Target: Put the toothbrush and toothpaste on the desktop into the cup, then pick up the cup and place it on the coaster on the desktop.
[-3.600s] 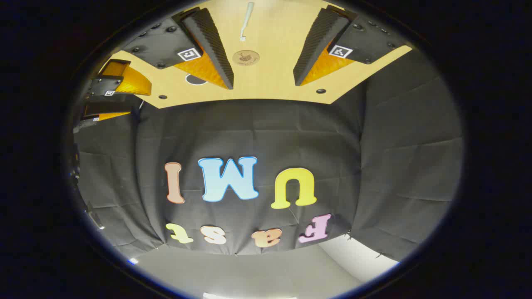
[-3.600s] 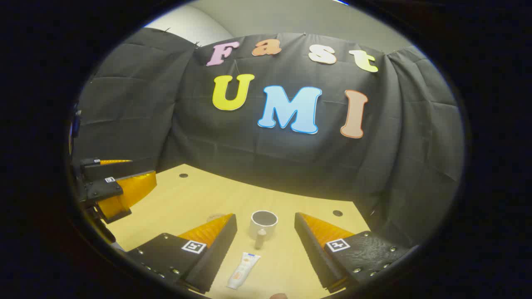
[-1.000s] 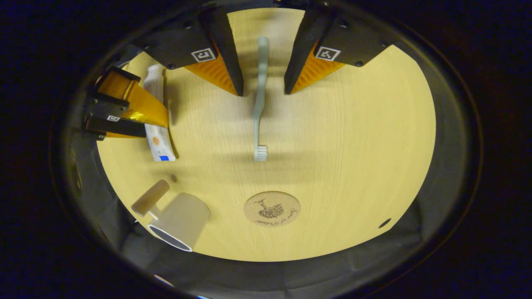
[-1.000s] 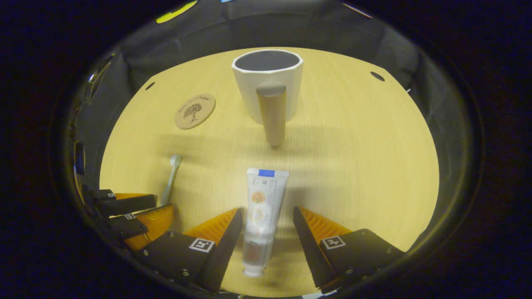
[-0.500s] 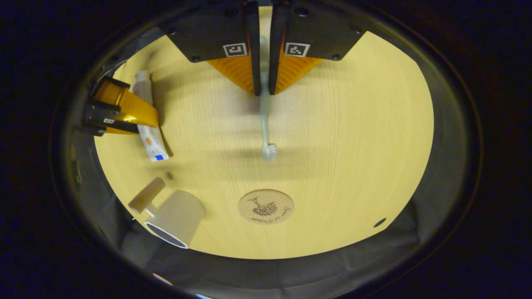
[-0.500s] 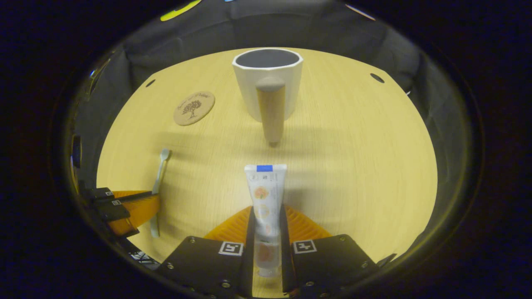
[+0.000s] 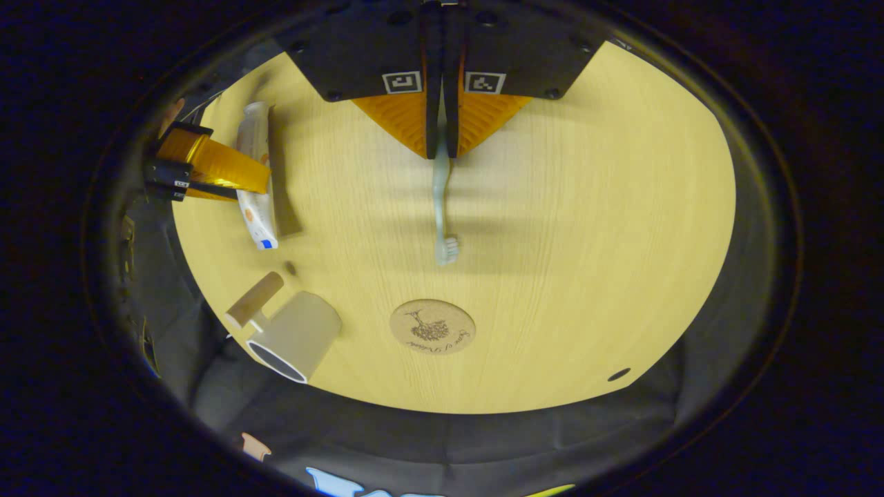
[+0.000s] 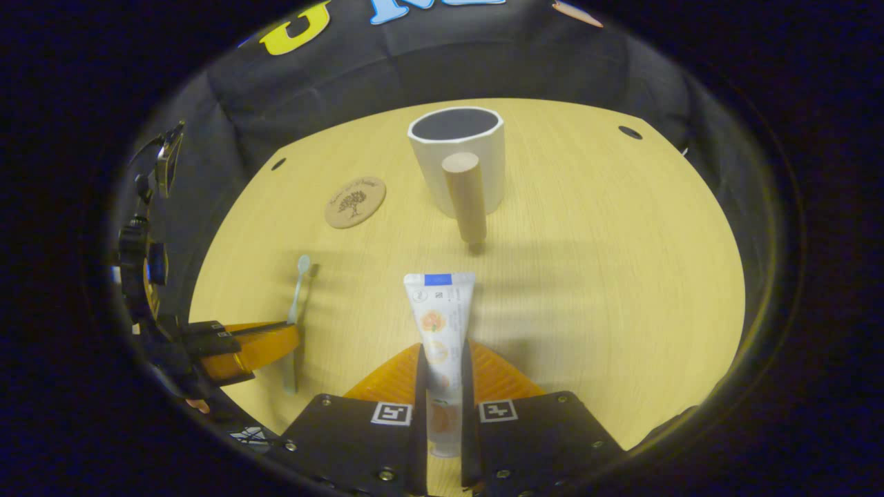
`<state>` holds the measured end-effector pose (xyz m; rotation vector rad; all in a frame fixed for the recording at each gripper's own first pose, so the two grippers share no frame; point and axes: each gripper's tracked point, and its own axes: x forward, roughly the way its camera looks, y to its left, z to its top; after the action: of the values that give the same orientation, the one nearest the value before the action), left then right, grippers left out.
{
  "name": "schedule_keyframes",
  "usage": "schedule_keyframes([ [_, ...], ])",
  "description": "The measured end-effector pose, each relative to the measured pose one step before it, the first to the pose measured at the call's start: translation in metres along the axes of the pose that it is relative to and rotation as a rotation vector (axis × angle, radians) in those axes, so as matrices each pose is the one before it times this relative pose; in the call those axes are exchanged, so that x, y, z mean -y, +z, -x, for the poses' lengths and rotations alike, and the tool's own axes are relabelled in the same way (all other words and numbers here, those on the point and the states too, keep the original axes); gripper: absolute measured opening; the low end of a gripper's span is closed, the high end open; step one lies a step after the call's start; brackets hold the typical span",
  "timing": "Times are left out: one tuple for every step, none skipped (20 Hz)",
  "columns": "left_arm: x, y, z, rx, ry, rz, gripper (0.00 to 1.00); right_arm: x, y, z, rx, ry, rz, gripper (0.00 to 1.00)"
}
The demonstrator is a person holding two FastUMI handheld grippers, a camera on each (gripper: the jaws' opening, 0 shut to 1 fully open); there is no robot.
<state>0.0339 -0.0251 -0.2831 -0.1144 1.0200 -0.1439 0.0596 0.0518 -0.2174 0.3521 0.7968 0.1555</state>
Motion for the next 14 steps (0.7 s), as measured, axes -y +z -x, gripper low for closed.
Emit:
schedule_keyframes([
  [-0.00172, 0.00272, 0.00584, 0.02796, -0.01682, 0.01092, 0.09, -0.00306, 0.00361, 0.00479, 0.02735, 0.01078, 0.00181, 0.21],
  [-0.00002, 0.00385, 0.00556, 0.02883, -0.00845, 0.00319, 0.09, -0.0008, 0.00386, 0.00352, 0.02224, 0.00696, 0.00206, 0.21],
  [0.00184, 0.00435, 0.00483, 0.0296, -0.00214, -0.0016, 0.09, -0.00157, 0.00394, 0.00347, 0.02642, 0.00802, 0.0022, 0.21],
  [0.00234, 0.00441, 0.00331, 0.02995, -0.00581, -0.00326, 0.07, -0.00171, 0.00539, 0.00586, 0.02711, 0.00692, 0.00013, 0.21],
  [-0.00057, 0.00397, 0.00576, 0.0293, -0.00486, 0.00053, 0.09, -0.00308, 0.00528, 0.00683, 0.02629, 0.00976, 0.00137, 0.21],
  [0.00158, 0.00611, 0.00728, 0.02959, -0.01059, 0.00557, 0.09, -0.00332, 0.00733, 0.00745, 0.02893, 0.01034, -0.00128, 0.21],
  [0.00352, 0.00718, 0.00582, 0.02928, -0.00896, 0.0052, 0.09, -0.00419, 0.00815, 0.00576, 0.03129, 0.01225, -0.00297, 0.21],
  [0.00404, 0.00754, 0.00322, 0.03023, -0.00581, -0.00004, 0.09, -0.00335, 0.00967, 0.00325, 0.02927, 0.00949, -0.00497, 0.21],
  [0.00075, 0.00699, 0.00356, 0.02946, -0.0018, -0.00608, 0.09, -0.00384, 0.00818, 0.00176, 0.03029, 0.00893, -0.00397, 0.21],
  [0.00148, 0.00838, 0.00403, 0.02935, -0.00332, -0.00399, 0.09, -0.00324, 0.00997, 0.00302, 0.03117, 0.0066, 0.00154, 0.21],
  [0.0066, 0.01111, 0.00164, 0.0346, -0.01116, -0.00413, 0.08, -0.00322, 0.00936, 0.00231, 0.03093, 0.004, 0.0061, 0.21],
  [0.00159, 0.00912, 0.00453, 0.02666, -0.00138, 0.00251, 0.08, -0.00133, 0.01134, 0.00264, 0.03358, 0.00227, 0.01036, 0.21],
  [0.00239, 0.00787, 0.00321, 0.02651, -0.00795, 0.00411, 0.08, -0.0006, 0.01089, 0.00167, 0.03426, 0.00154, 0.01283, 0.21],
  [0.00209, 0.00804, 0.00253, 0.02395, -0.00329, 0.0029, 0.09, -0.0003, 0.01089, 0.00124, 0.03264, 0.00045, 0.01279, 0.21],
])
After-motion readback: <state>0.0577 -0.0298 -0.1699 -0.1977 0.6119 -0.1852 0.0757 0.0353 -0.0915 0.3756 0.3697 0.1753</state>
